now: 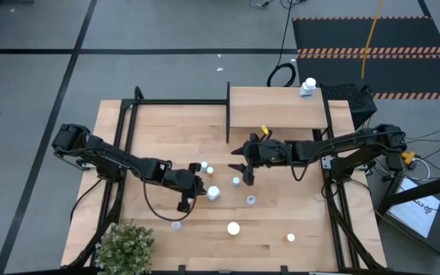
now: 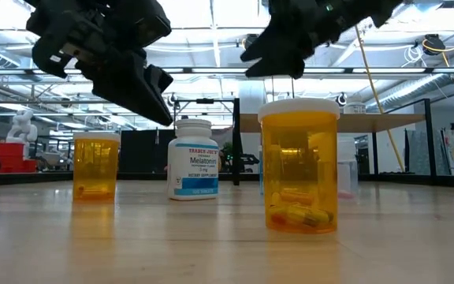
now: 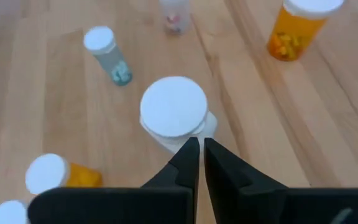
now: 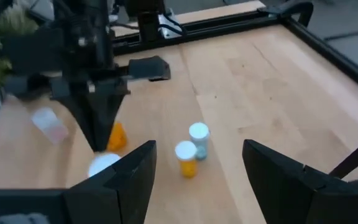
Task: Pick and place medicine bottles onto shelf by color
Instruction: Put the white pill bottle on the shelf aligned with the other white pill bottle
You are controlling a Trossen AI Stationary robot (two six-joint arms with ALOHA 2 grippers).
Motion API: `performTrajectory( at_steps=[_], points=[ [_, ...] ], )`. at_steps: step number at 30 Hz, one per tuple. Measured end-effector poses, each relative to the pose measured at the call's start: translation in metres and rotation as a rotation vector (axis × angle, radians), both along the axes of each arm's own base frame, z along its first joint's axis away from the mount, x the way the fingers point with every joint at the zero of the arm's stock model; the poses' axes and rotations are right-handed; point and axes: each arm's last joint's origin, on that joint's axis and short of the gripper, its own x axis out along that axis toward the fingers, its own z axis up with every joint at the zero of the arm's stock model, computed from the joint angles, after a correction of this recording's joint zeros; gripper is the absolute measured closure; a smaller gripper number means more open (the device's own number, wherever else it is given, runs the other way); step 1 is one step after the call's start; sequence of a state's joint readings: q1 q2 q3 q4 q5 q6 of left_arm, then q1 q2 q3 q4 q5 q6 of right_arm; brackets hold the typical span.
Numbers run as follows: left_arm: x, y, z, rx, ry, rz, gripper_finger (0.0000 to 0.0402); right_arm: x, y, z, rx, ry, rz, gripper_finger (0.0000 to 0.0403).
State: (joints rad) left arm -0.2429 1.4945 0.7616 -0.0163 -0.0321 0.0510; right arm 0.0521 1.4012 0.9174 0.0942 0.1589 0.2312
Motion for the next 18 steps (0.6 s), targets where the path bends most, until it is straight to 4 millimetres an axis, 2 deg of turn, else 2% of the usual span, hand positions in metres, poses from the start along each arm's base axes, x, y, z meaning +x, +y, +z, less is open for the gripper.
performTrajectory(
  at_steps=[5,10,14,18],
  points=[
    [-0.001,-0.002,0.001,0.0,-0.005,0.005,0.0375,0.001,0.017,0.015,0.081,0.044,-0.041,0.0167],
    [-0.006,-0.02,0.002,-0.018,-0.007,-0.07,0.0375,0.009,0.04,0.036,0.13,0.1,-0.096,0.0167],
    [-0.005,-0.031,-0.001,0.068,-0.058,-0.021,0.0375,0.03,0.06,0.05,0.119,0.195,-0.102,0.0167],
    [-0.004,-0.035,0.0,0.114,-0.097,0.014,0.0375,0.057,0.08,0.045,0.098,0.287,-0.113,0.0167]
  ],
)
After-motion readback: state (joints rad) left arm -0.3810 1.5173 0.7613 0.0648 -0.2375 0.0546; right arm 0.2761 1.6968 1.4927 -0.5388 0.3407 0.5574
